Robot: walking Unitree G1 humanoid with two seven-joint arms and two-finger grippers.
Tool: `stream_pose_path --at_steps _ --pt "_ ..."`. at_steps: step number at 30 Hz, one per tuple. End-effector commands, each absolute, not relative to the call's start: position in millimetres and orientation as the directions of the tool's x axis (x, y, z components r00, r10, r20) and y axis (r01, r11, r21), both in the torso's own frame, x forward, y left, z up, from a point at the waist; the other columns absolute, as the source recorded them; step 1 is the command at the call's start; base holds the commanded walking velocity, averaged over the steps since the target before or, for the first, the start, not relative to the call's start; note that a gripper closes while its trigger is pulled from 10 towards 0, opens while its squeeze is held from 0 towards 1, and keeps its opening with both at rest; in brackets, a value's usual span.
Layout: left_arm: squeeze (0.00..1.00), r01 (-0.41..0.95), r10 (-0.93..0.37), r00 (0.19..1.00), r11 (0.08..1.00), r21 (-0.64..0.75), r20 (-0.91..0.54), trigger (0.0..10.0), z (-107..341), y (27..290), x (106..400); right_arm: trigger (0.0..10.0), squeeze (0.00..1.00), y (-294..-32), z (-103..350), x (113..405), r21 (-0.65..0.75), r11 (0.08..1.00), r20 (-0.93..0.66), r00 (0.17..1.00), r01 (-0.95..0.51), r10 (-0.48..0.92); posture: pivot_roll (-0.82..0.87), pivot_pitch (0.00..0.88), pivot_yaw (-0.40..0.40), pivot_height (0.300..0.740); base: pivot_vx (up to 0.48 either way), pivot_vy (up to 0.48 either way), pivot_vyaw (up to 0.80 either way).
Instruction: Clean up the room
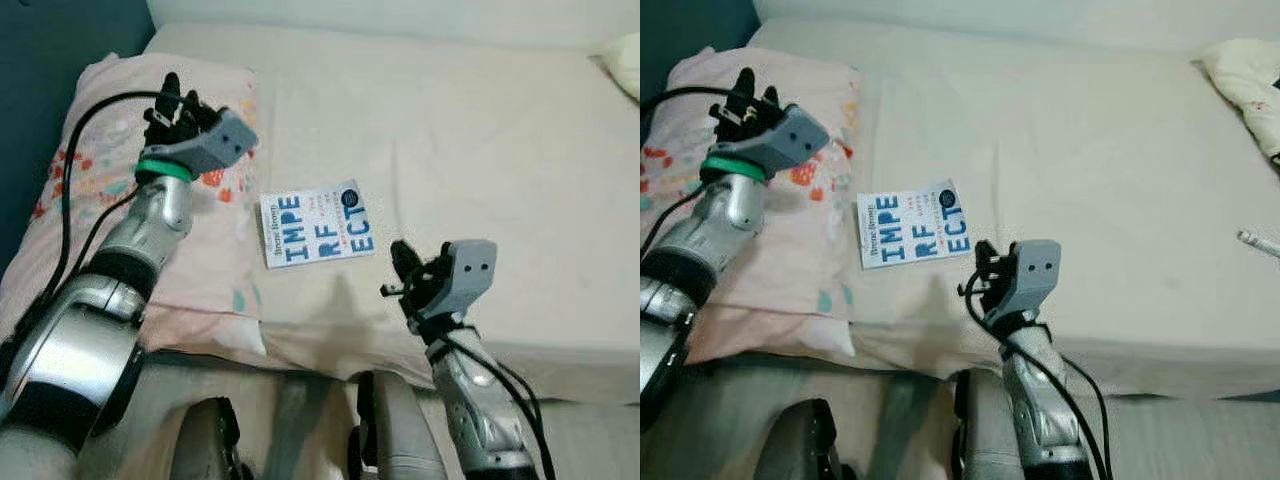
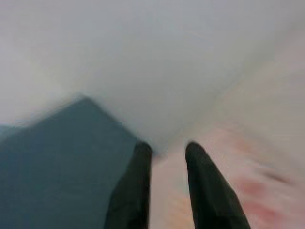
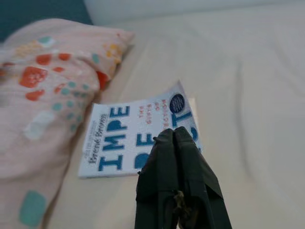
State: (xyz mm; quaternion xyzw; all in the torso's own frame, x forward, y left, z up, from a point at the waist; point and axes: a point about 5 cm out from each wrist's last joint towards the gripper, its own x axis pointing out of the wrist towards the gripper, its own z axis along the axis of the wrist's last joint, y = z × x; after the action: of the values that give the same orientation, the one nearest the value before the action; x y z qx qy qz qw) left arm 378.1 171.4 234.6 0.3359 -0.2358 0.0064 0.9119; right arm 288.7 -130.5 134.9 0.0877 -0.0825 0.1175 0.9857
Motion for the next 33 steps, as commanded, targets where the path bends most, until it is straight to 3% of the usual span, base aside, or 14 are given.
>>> stream_pose_path --at_steps 1,2,4,5,6,8,10,18,26,33 --pt "0.0 0.009 -0.245 0.863 0.882 0.47 0.443 10.0 245 153 359 10.0 0.0 -136 128 285 0.156 0.962 0.158 0.967 -0.225 0.201 -0.06 0.174 0.042 0.596 0.0 0.0 0.0" --pt "0.0 0.009 -0.245 0.863 0.882 0.47 0.443 10.0 245 153 359 10.0 0.0 -136 128 285 0.156 0.962 0.158 0.967 -0.225 0.201 -0.06 0.174 0.042 0.596 0.0 0.0 0.0" --pt "0.0 0.252 -0.303 0.872 0.951 0.177 0.385 10.0 242 128 325 10.0 0.0 -135 130 288 0.15 0.964 0.168 0.967 -0.219 0.194 -0.03 0.166 0.034 0.596 0.0 0.0 0.0" --pt "0.0 0.252 -0.303 0.872 0.951 0.177 0.385 10.0 242 128 325 10.0 0.0 -135 130 288 0.15 0.964 0.168 0.967 -0.219 0.194 -0.03 0.166 0.034 0.596 0.0 0.0 0.0" --pt "0.0 0.369 -0.324 0.904 0.921 -0.128 0.278 10.0 227 105 305 10.0 0.0 -129 143 293 0.169 0.959 0.225 0.956 -0.229 0.189 -0.02 0.158 0.031 0.596 0.0 0.0 0.0" --pt "0.0 0.369 -0.324 0.904 0.921 -0.128 0.278 10.0 227 105 305 10.0 0.0 -129 143 293 0.169 0.959 0.225 0.956 -0.229 0.189 -0.02 0.158 0.031 0.596 0.0 0.0 0.0" --pt "0.0 0.34 -0.271 0.925 0.904 -0.26 0.265 10.0 222 99 306 10.0 0.0 -128 156 296 0.179 0.954 0.289 0.94 -0.24 0.182 -0.02 0.144 0.026 0.604 0.0 0.0 -0.22" --pt "0.0 0.305 -0.234 0.924 0.928 -0.213 0.303 10.0 228 104 323 10.0 0.0 -137 162 301 0.157 0.972 0.304 0.945 -0.175 0.121 -0.03 0.125 0.028 0.626 0.0 0.0 -0.05" --pt "0.0 0.217 -0.187 0.97 0.956 -0.2 0.157 10.0 222 118 324 10.0 0.0 -143 158 298 0.15 0.976 0.294 0.95 -0.159 0.109 -0.06 0.122 0.04 0.654 0.0 0.0 0.0" --pt "0.0 0.21 -0.182 0.97 0.962 -0.177 0.16 10.0 217 115 327 10.0 0.0 -143 156 298 0.146 0.977 0.288 0.951 -0.157 0.11 -0.06 0.12 0.037 0.672 0.0 0.0 0.0"
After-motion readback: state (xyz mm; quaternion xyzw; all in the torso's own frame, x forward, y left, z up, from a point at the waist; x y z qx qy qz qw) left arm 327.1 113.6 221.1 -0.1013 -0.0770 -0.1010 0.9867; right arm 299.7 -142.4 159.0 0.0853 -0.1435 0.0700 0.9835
